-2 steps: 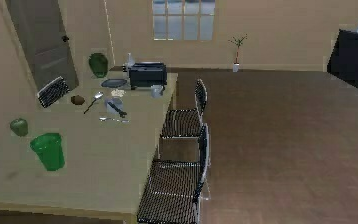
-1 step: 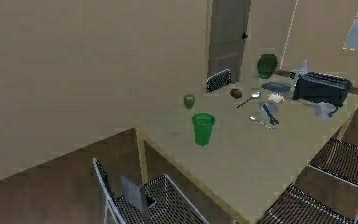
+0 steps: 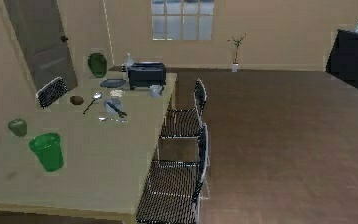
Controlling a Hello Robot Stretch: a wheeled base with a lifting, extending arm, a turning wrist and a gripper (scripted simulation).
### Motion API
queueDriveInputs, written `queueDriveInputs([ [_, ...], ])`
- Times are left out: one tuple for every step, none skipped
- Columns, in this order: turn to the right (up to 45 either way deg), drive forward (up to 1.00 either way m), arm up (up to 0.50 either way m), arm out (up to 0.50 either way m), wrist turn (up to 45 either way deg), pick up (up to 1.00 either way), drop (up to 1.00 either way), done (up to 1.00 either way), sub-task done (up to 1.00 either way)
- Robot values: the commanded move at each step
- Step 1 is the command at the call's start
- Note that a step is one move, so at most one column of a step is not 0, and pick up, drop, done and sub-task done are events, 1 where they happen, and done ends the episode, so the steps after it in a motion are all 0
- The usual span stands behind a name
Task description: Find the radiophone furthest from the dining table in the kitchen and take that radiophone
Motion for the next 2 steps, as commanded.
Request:
queueDriveInputs([
  [45.0, 0.0, 0.0, 0.0, 0.0, 0.0, 0.0, 0.0, 0.0],
  [21.0, 0.0, 0.0, 0.0, 0.0, 0.0, 0.0, 0.0, 0.0],
])
